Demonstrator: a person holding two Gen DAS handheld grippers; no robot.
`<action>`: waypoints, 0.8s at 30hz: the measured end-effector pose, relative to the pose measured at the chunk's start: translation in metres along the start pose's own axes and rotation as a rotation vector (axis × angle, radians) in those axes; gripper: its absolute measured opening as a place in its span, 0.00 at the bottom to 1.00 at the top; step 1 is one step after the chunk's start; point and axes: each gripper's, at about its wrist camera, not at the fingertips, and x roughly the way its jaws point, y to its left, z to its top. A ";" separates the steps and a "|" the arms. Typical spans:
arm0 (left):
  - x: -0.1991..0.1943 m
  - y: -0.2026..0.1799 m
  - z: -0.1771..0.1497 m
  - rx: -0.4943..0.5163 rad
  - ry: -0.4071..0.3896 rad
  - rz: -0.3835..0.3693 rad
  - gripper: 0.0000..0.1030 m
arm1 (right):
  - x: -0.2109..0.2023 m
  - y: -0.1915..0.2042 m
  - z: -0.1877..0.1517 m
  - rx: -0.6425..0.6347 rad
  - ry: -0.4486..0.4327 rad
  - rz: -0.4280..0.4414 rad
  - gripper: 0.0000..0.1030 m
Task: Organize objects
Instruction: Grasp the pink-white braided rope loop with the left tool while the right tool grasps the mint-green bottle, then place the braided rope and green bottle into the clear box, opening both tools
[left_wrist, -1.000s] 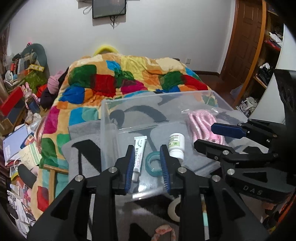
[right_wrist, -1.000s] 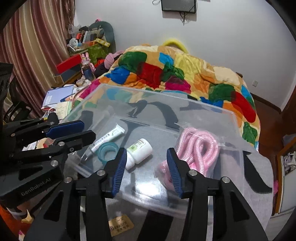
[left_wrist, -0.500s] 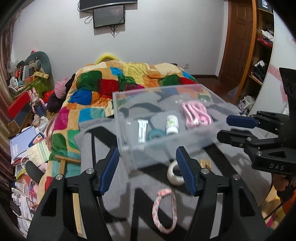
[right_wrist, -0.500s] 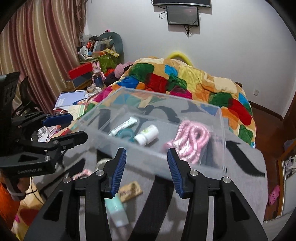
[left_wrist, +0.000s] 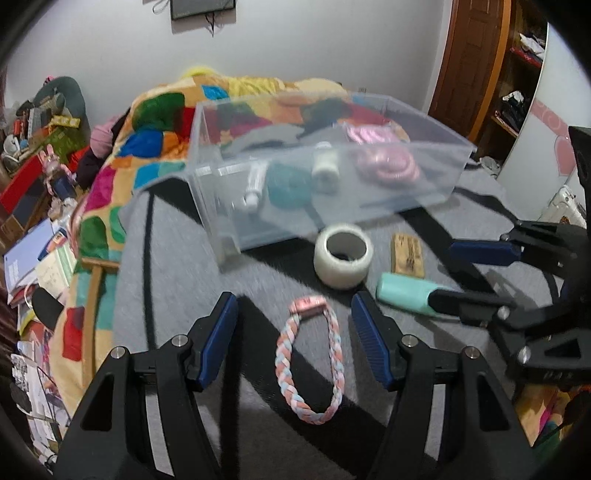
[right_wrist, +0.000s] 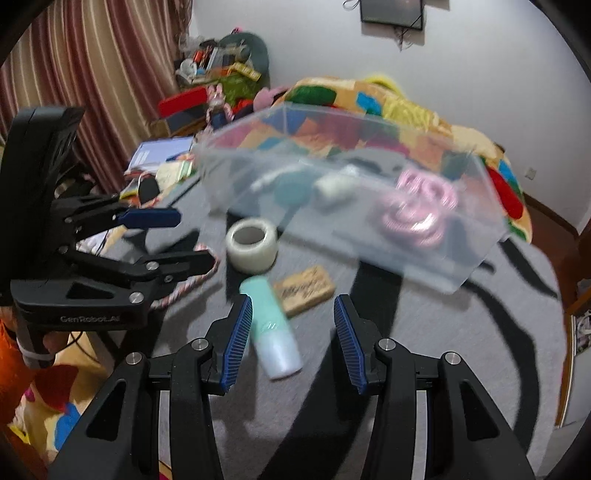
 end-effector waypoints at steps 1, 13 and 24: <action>0.003 0.000 -0.002 -0.003 0.006 -0.001 0.62 | 0.005 0.001 -0.002 -0.001 0.013 0.005 0.41; -0.004 -0.009 -0.016 0.038 -0.057 0.018 0.15 | 0.005 0.015 -0.013 -0.036 -0.013 0.000 0.23; -0.040 -0.008 -0.007 0.022 -0.151 -0.002 0.15 | -0.034 0.002 -0.001 0.021 -0.120 -0.020 0.23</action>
